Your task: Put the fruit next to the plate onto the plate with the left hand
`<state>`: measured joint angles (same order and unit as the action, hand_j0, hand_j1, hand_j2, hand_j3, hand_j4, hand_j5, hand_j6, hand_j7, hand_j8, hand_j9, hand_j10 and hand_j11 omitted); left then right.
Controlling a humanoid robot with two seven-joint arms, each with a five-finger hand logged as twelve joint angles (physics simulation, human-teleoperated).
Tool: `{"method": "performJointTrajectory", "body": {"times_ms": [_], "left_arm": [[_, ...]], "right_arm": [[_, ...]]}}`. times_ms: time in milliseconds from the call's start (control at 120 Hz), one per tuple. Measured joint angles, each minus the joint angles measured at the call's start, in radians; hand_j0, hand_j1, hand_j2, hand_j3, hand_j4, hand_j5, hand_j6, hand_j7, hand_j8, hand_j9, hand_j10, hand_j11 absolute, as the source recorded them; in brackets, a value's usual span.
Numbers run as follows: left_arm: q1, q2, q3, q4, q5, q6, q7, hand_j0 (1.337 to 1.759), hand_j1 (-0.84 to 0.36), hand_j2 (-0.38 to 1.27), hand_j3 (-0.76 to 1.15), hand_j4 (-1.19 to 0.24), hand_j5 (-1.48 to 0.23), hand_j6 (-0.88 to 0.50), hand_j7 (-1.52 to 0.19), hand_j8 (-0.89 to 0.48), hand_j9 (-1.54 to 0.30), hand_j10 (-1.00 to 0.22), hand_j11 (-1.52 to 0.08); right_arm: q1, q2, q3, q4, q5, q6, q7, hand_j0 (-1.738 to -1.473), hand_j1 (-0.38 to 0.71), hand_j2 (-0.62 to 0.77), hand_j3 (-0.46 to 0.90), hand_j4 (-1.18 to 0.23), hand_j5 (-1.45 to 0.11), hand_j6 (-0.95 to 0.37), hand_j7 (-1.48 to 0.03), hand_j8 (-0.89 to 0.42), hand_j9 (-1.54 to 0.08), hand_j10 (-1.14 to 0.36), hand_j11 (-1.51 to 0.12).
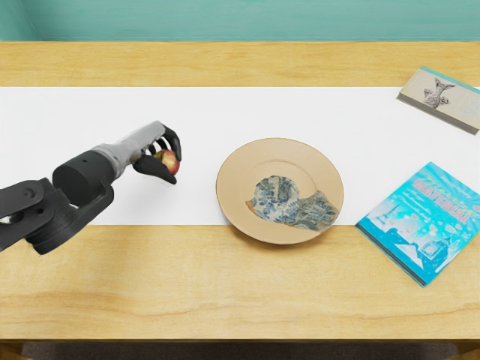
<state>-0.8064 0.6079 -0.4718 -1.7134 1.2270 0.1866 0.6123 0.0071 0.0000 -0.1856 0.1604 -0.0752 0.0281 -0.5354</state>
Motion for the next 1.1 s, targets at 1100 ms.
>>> {"method": "performJointTrajectory", "body": {"times_ms": [1100], "left_arm": [[-0.174,-0.439,0.067,0.222,-0.085,-0.032,0.0,1.643,-0.31,0.37,0.0,-0.82,-1.24,-0.41,-1.2,-0.36,-1.2,-0.58,-1.19]], "right_arm": [[0.024,0.0,0.0,0.015,0.0,0.001,0.0,-1.658,-0.35,0.0,0.0,0.0,0.0,0.0,0.0,0.0,0.0,0.0,0.0]]}}
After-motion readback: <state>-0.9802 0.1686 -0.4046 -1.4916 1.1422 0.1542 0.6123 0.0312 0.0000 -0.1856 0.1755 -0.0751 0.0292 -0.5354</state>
